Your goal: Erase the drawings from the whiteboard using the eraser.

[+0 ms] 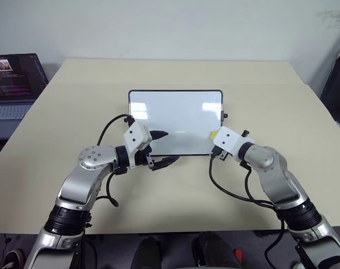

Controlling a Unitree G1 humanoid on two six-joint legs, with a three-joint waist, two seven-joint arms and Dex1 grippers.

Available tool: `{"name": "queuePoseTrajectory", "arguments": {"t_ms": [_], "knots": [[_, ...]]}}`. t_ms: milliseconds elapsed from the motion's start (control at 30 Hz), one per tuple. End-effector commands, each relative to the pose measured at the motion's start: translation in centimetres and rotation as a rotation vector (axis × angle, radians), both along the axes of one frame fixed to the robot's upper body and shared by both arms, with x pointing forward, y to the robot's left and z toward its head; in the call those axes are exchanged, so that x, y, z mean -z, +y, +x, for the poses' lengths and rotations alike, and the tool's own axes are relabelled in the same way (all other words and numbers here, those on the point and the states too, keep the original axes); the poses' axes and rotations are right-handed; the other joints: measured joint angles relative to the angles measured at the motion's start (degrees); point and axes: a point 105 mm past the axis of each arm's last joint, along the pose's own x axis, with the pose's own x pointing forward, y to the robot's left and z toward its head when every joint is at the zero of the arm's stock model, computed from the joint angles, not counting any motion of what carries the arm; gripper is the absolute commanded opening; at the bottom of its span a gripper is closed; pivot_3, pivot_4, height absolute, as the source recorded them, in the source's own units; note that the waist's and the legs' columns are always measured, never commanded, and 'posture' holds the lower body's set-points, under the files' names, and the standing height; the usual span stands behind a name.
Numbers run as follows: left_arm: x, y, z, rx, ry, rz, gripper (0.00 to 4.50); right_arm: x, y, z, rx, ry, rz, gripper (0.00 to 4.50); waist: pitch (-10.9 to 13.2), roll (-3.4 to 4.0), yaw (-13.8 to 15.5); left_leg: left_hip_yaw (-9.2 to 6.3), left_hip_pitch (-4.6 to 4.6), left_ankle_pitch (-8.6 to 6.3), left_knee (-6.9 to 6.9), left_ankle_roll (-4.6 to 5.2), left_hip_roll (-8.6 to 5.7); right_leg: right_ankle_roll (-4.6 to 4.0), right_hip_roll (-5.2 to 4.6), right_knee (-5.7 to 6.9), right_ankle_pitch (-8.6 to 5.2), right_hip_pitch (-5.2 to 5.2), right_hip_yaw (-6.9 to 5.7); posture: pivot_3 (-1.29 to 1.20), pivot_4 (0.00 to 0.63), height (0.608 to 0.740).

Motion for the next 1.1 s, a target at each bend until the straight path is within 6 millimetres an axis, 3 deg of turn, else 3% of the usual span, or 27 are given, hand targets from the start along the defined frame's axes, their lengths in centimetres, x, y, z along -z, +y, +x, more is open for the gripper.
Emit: {"name": "queuePoseTrajectory", "arguments": {"t_ms": [33, 133, 333, 467, 600, 767, 1100], "knots": [[-1.2, -0.3, -0.1, 0.018, -0.045, -0.011, 4.50, -1.6, 0.3, 0.5, 0.019, -0.069, 0.039, 1.09, 0.00, 0.00, -0.20, 0.01, 0.00, 0.00, 0.00, 0.00, 0.00, 0.00, 0.01, 0.00, 0.00, 0.00, 0.01, 0.00, 0.150, 0.740], [-1.2, -0.4, -0.1, 0.023, -0.044, -0.012, 4.50, -2.5, -0.2, 0.3, 0.042, -0.096, 0.100, 1.09, 0.01, 0.02, -0.25, 0.01, -0.03, 0.00, 0.00, 0.00, 0.01, 0.00, 0.01, 0.00, 0.00, -0.02, 0.02, 0.00, 0.150, 0.740], [-1.0, -1.6, -0.1, 0.067, -0.048, -0.020, 4.50, -3.2, -3.7, -1.7, 0.215, -0.206, 0.296, 1.09, 0.02, 0.02, 0.91, -0.02, -0.27, -0.01, -0.05, -0.01, 0.05, -0.15, -0.07, -0.14, 0.07, -0.11, -0.08, 0.00, 0.150, 0.740], [-1.1, -3.1, -0.4, 0.160, -0.051, -0.017, 4.50, -2.3, -4.5, -4.3, 0.318, -0.209, 0.432, 1.09, 0.02, 0.04, 1.05, -0.02, -0.36, -0.05, -0.07, -0.05, 0.02, -0.11, -0.14, -0.20, 0.01, -0.14, -0.08, 0.00, 0.150, 0.740], [-1.0, -5.1, -1.3, 0.313, -0.034, -0.006, 4.50, 0.1, -6.6, -5.8, 0.515, -0.164, 0.535, 1.09, 0.02, 0.04, 0.95, -0.01, -0.29, -0.05, -0.04, -0.06, 0.00, -0.09, -0.15, -0.12, 0.00, -0.12, -0.05, 0.00, 0.150, 0.740], [-0.8, -6.8, -1.7, 0.458, -0.035, 0.042, 4.50, 2.1, -7.6, -4.8, 0.627, -0.118, 0.616, 1.09, 0.03, 0.06, 0.55, 0.04, -0.17, -0.04, -0.02, -0.05, -0.07, 0.14, -0.08, -0.04, -0.12, -0.10, 0.03, 0.00, 0.150, 0.740], [-1.0, -9.0, -1.8, 0.602, -0.081, 0.078, 4.50, 2.7, -9.2, -2.3, 0.734, -0.120, 0.726, 1.09, 0.04, 0.08, 0.62, 0.16, -0.26, -0.05, -0.07, -0.03, -0.13, -0.13, 0.13, -0.15, 0.01, -0.11, 0.01, 0.00, 0.150, 0.740]]}}
